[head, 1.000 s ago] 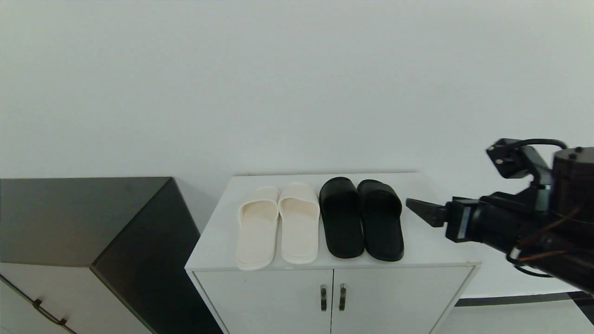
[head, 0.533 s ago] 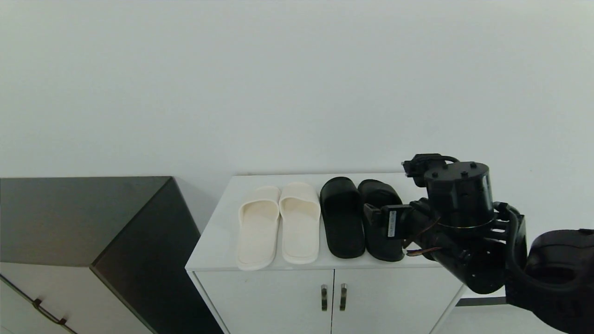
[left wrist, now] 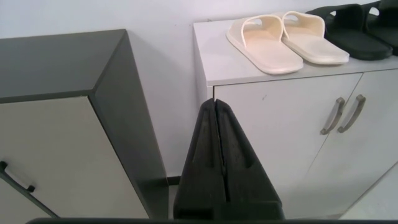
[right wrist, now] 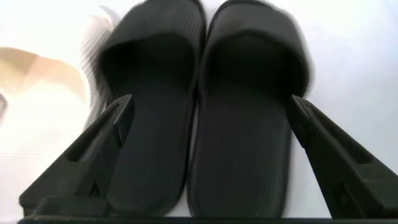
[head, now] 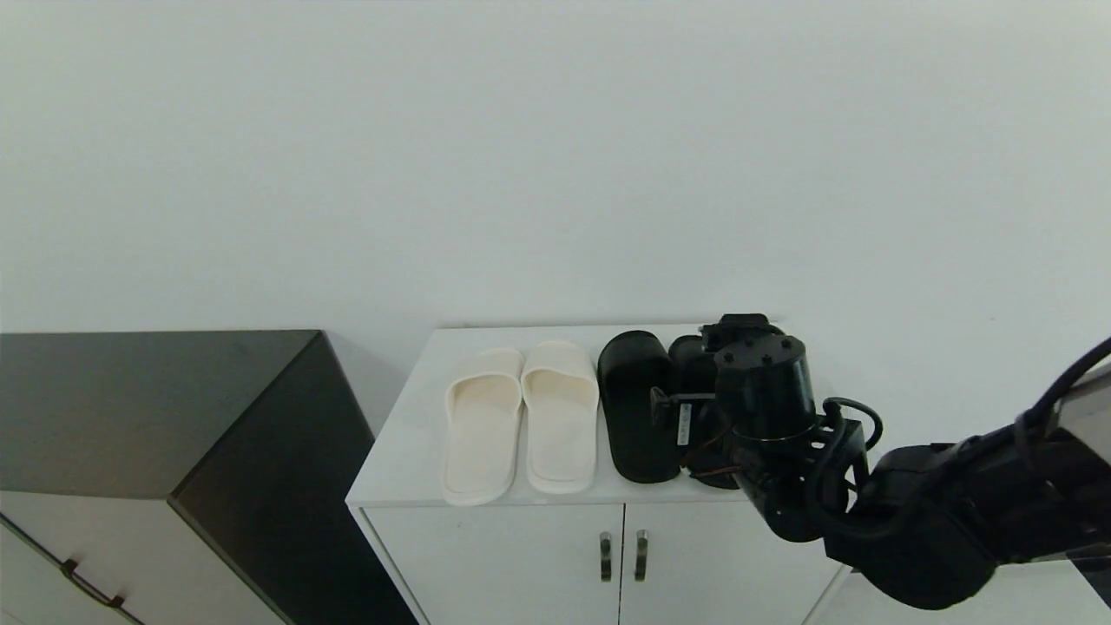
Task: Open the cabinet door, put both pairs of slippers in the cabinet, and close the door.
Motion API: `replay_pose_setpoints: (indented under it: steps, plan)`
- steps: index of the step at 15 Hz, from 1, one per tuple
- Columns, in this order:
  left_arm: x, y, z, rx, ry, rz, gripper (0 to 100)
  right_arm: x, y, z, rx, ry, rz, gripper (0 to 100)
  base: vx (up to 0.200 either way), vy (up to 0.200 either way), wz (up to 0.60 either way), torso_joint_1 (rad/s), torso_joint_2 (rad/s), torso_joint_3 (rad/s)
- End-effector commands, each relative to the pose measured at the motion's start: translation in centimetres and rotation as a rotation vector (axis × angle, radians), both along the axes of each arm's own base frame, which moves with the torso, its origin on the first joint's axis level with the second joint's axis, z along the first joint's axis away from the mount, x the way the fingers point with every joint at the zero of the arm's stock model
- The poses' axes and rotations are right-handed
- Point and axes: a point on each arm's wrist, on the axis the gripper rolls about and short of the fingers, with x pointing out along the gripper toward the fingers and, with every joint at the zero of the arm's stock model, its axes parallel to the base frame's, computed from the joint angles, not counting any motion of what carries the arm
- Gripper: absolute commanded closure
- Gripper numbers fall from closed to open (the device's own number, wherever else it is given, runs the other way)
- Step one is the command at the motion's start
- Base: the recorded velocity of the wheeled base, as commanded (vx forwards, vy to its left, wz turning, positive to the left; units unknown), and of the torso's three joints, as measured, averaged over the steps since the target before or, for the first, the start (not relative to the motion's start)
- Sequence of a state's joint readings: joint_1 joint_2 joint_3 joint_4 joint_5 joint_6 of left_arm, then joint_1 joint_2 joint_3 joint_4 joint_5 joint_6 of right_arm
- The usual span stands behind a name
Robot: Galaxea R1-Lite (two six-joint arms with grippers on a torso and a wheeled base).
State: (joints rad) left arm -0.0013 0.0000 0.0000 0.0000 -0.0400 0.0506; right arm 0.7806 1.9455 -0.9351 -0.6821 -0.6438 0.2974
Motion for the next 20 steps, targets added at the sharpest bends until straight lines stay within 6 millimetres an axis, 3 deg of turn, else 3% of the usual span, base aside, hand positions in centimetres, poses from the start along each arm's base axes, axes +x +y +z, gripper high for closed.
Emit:
replay_pose_setpoints:
  steps: [1,6,10,11,16,20]
  plan:
    - [0.0,0.0,0.0,0.0,0.003,0.0,100,2.2,0.6,-2.1,-0.022,0.023,-0.031,0,0.0,0.0,0.0,0.0,0.0,0.0]
    - [0.0,0.0,0.0,-0.002,0.003,0.0,100,5.8,2.1,-3.6,-0.007,-0.007,-0.06,0,0.0,0.0,0.0,0.0,0.0,0.0]
    - [0.0,0.0,0.0,-0.003,0.003,0.0,100,8.7,2.1,-4.8,-0.049,-0.024,-0.089,0,0.0,0.0,0.0,0.0,0.0,0.0]
    - [0.0,0.0,0.0,-0.003,0.003,0.0,100,9.0,2.0,-4.8,-0.052,-0.026,-0.094,100,0.0,0.0,0.0,0.0,0.0,0.0]
    - [0.0,0.0,0.0,-0.003,0.003,0.0,100,9.6,1.5,-4.6,-0.077,-0.037,-0.109,100,0.0,0.0,0.0,0.0,0.0,0.0]
    - [0.0,0.0,0.0,-0.003,0.003,0.0,100,8.6,0.9,-3.3,-0.09,-0.056,-0.116,100,0.0,0.0,0.0,0.0,0.0,0.0]
